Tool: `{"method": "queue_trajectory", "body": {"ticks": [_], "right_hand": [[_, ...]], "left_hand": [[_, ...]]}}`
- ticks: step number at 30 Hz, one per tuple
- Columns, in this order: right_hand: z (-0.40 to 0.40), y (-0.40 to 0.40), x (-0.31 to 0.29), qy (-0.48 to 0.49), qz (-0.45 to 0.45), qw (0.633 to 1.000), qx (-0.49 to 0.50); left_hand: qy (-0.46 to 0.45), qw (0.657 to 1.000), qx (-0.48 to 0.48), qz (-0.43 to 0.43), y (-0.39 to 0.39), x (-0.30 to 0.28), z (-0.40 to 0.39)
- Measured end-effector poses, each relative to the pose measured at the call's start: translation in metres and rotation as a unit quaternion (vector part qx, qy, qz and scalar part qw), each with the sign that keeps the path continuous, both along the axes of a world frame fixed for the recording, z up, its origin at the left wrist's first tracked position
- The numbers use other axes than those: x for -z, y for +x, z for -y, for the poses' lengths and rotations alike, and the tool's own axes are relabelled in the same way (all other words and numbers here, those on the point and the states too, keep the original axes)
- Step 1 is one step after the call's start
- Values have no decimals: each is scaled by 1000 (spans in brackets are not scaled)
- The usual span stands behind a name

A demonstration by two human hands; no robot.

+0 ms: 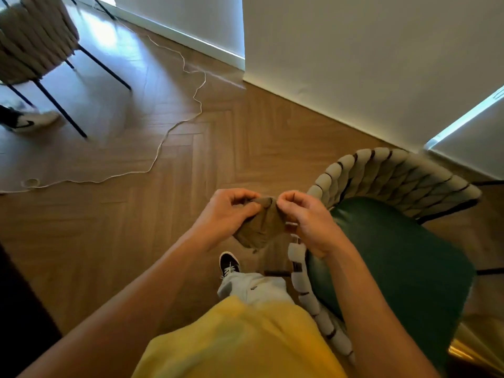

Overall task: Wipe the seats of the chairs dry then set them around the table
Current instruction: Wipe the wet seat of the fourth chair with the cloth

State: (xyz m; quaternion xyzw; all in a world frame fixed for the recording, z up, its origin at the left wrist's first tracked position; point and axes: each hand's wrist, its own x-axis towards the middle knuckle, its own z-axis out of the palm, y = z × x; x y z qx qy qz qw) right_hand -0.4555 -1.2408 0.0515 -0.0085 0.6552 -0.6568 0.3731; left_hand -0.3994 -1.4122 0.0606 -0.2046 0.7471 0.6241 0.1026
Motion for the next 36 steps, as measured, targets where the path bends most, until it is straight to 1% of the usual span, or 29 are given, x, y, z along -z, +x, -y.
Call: {"method": "queue_trajectory", "body": {"ticks": [4, 6, 12, 14, 17, 22, 26, 28, 32, 36], "right_hand": [[42, -53, -13, -15, 5, 999, 52], [56, -78, -19, -7, -6, 997, 83], [74, -152, -22, 5, -27, 982, 186], [79, -177, -21, 6, -25, 974, 224], [89, -220, -18, 11, -30, 961, 274], [102, -302, -16, 19, -27, 938, 344], [106, -373, -26, 12, -1, 919, 393], [101, -407, -35, 2, -2, 909, 417], [75, -460, -46, 9, -34, 876, 480], [31, -501, -44, 5, -25, 846, 533]], "left_hand": [[-17, 1000, 5, -13, -66, -14, 37], [-8, 1000, 0, -14, -95, -21, 47], [81, 996, 13, 25, -182, -30, 64], [92, 995, 47, 12, -212, -31, 68], [72, 993, 94, -21, -261, -24, 75], [127, 985, 115, -33, -359, -19, 89], [148, 968, 188, -72, -439, -30, 90], [156, 957, 233, -77, -477, -33, 86], [164, 929, 331, -7, -544, -30, 62], [159, 914, 370, 43, -602, -22, 17]]}}
